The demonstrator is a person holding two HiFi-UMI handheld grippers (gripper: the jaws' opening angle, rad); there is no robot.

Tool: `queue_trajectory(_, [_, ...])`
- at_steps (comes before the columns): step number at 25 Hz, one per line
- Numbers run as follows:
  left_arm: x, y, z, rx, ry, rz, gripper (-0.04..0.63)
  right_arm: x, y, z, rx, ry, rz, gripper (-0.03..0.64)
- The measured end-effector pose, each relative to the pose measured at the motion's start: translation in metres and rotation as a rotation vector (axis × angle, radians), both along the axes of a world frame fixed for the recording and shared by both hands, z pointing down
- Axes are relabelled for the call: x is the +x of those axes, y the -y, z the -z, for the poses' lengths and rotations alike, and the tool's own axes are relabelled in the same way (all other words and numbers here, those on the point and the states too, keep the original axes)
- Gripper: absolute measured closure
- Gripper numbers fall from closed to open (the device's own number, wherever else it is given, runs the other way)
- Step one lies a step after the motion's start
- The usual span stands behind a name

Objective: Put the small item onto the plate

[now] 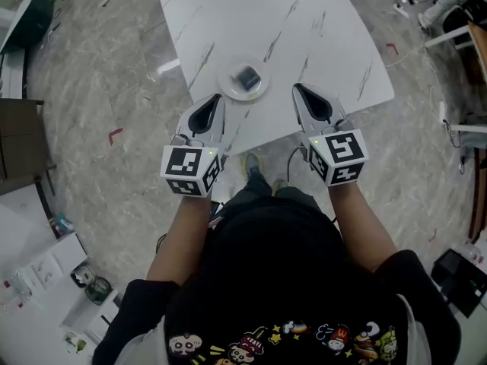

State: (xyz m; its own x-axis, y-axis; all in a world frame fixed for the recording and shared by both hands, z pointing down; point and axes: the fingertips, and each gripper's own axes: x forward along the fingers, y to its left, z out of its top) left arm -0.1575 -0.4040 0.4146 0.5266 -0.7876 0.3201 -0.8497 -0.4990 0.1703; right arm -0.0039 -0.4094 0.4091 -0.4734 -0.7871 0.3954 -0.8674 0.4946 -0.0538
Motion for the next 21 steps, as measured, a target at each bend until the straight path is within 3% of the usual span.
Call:
queue_trajectory(8, [-0.007, -0.013, 0.025, 0.074, 0.013, 0.049, 0.595, 0.014, -0.015, 0.022, 0.049, 0.023, -0.023, 0.600])
queue_trajectory(21, [-0.022, -0.029, 0.034, 0.090, 0.035, 0.099, 0.595, 0.012, -0.014, 0.026, 0.071, 0.018, -0.018, 0.600])
